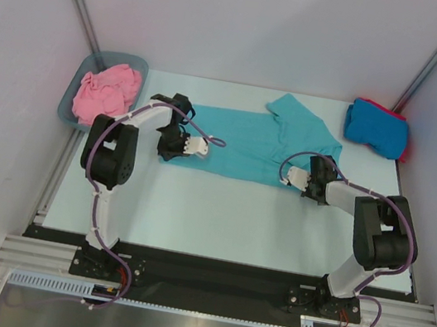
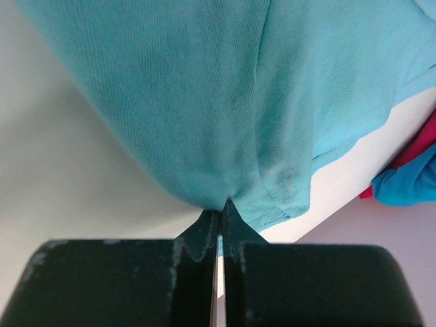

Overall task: Fold and stack the t-shirts
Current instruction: Fold the tshirt

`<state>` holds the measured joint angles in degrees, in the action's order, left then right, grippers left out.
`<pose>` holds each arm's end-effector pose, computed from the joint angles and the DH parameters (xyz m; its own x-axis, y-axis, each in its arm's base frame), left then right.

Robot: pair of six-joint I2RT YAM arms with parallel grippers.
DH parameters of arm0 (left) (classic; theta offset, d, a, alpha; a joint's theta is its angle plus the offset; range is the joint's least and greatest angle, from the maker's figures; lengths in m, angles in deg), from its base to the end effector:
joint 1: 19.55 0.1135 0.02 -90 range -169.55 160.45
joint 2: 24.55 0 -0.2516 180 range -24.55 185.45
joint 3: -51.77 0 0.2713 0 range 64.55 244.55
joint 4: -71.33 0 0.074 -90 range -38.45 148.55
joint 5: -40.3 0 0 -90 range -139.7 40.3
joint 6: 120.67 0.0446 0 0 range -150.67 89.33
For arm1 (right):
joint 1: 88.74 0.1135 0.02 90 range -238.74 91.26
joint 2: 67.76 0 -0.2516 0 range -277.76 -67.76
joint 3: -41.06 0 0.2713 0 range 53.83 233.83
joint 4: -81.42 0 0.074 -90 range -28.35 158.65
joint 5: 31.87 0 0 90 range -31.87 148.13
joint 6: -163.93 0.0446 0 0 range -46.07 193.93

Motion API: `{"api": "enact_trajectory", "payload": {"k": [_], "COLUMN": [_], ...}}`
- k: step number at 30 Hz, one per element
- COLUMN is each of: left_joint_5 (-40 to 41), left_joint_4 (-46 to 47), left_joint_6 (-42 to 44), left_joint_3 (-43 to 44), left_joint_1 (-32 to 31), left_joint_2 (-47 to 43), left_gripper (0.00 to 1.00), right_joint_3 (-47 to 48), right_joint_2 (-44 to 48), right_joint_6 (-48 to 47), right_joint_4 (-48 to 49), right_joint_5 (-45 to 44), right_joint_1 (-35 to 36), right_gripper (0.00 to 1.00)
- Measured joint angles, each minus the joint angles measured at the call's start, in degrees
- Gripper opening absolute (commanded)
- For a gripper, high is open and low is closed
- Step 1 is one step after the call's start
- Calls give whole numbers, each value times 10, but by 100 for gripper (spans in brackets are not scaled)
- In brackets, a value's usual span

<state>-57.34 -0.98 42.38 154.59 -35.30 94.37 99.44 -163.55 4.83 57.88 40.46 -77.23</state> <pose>0.3888 -0.1158 0.1403 -0.0197 0.9906 -0.1352 0.9998 0.0183 -0.0122 0.3138 0.0501 0.0972 -0.2629 -0.9619 0.0747 -0.8166 0.1806 -0.5483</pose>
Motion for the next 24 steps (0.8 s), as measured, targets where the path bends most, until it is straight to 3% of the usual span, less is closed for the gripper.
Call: {"api": "enact_trajectory", "payload": {"k": [21, 23, 24], "left_joint_5": [26, 26, 26], "left_joint_4": [-38, -43, -46], "left_joint_6": [34, 36, 36], "left_joint_3": [-12, -12, -12], "left_joint_1": [3, 3, 3], "left_joint_2": [-5, -5, -5], "left_gripper": [0, 0, 1], "right_joint_3": [4, 5, 7], "right_joint_2": [0, -1, -2], "right_joint_6": [-36, -36, -35], "right_joint_4": [1, -1, -3], "right_joint_5": [21, 21, 21], "right_joint_1": [-37, -37, -37], "right_gripper": [0, 7, 19]}}
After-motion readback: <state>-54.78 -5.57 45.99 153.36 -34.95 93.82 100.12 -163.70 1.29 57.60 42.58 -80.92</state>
